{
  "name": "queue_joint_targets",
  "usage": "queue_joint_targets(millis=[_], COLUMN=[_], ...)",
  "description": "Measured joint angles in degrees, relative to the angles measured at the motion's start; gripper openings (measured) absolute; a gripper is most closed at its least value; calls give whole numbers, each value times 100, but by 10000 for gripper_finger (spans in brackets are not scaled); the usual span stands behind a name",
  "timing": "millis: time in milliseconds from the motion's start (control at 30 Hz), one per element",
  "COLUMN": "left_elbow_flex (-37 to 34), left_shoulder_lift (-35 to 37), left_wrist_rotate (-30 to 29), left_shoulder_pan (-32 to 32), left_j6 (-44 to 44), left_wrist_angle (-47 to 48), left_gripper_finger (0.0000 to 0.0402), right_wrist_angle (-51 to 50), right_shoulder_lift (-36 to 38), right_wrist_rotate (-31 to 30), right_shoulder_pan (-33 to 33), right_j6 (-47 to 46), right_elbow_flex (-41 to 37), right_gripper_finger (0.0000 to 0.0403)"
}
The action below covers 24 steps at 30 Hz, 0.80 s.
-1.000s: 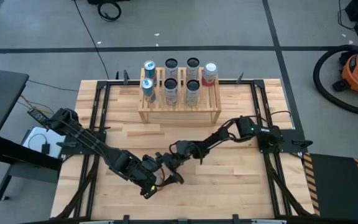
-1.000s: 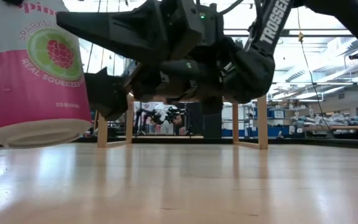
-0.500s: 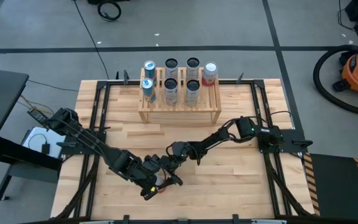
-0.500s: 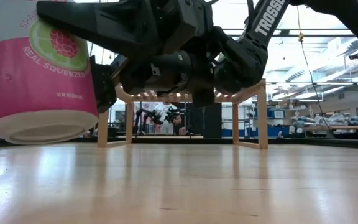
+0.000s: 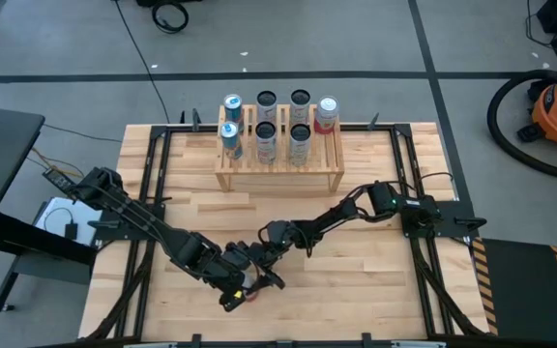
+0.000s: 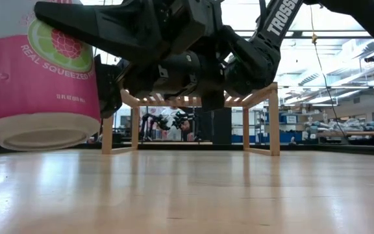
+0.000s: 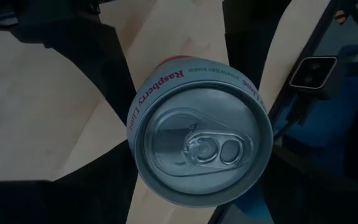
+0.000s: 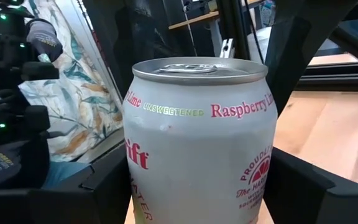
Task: Place canned beverage on shelf
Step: Put the pink white soda can on the shelf aligned with the other pink white soda can
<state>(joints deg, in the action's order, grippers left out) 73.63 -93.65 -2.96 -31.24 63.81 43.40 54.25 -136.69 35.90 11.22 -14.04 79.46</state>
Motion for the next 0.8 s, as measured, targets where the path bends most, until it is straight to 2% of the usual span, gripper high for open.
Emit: queue_joint_targets(millis=[300, 567, 700, 800], left_elbow_flex=[-2, 11, 11, 11], left_shoulder_lift=[-2, 2, 115, 191], left_wrist_rotate=[0, -20, -419, -625], left_shoulder_pan=[-107, -60, -64, -105], left_j6=[48, -172, -159, -160], left_wrist_angle=[48, 669, 1284, 1412], left_gripper_finger=[310, 315, 315, 315], right_wrist_angle=[-66, -268, -281, -266], right_shoulder_lift=[14, 64, 67, 85], right_wrist_rotate=[78, -450, -557, -619], right_shoulder_pan=[-57, -198, -300, -299], right_j6=[-257, -209, -313, -312], right_elbow_flex=[2, -2, -4, -4], right_gripper_finger=[294, 294, 294, 294])
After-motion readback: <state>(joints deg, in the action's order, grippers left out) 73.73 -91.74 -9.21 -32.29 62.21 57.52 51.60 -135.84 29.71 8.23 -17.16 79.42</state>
